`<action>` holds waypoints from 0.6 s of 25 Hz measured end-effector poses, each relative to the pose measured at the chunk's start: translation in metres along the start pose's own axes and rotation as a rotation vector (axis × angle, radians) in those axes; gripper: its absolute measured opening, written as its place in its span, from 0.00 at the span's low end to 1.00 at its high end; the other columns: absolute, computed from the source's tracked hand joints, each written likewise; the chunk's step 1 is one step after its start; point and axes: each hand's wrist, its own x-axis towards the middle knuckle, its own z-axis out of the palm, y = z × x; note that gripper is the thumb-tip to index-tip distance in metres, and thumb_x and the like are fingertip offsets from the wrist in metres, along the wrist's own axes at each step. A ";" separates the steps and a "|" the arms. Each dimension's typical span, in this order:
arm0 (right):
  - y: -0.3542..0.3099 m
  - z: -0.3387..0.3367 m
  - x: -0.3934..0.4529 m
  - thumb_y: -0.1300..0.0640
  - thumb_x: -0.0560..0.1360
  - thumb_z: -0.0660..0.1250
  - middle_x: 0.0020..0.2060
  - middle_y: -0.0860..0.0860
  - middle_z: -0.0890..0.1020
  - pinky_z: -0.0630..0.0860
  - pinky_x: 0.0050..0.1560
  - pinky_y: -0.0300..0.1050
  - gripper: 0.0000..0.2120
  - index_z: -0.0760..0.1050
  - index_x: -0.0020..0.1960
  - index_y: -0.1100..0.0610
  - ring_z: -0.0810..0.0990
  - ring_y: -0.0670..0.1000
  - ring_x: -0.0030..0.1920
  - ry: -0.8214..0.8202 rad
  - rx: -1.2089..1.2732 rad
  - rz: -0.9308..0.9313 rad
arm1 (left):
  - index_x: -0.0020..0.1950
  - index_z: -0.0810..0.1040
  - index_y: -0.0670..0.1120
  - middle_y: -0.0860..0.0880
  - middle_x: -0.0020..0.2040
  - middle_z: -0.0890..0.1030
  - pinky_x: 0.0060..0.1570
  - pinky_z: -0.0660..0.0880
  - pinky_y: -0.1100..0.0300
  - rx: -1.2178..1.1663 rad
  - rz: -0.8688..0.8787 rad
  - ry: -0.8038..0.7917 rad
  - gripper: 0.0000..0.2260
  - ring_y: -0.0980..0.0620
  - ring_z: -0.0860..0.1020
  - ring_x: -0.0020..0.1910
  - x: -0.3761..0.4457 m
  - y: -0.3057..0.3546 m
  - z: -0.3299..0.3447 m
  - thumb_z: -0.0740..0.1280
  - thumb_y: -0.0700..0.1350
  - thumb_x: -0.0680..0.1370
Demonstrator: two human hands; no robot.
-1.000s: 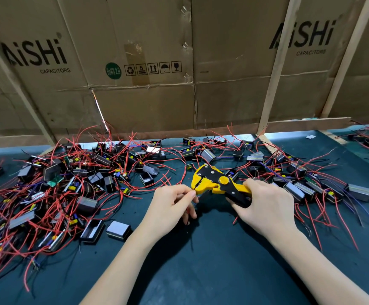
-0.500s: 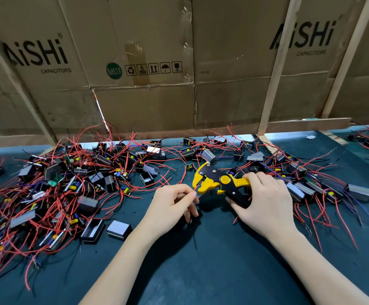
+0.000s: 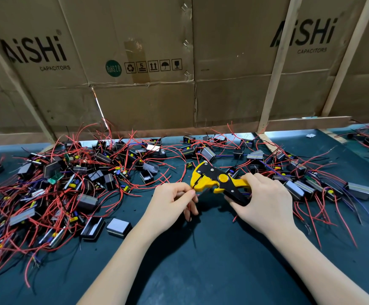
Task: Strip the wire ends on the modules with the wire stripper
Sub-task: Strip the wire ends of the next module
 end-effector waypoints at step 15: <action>0.000 -0.003 0.002 0.43 0.61 0.79 0.30 0.50 0.81 0.71 0.32 0.44 0.17 0.79 0.37 0.55 0.80 0.59 0.33 -0.062 -0.022 0.039 | 0.40 0.77 0.40 0.44 0.32 0.83 0.32 0.73 0.61 0.009 0.028 -0.029 0.11 0.49 0.77 0.26 0.001 -0.003 -0.002 0.61 0.38 0.81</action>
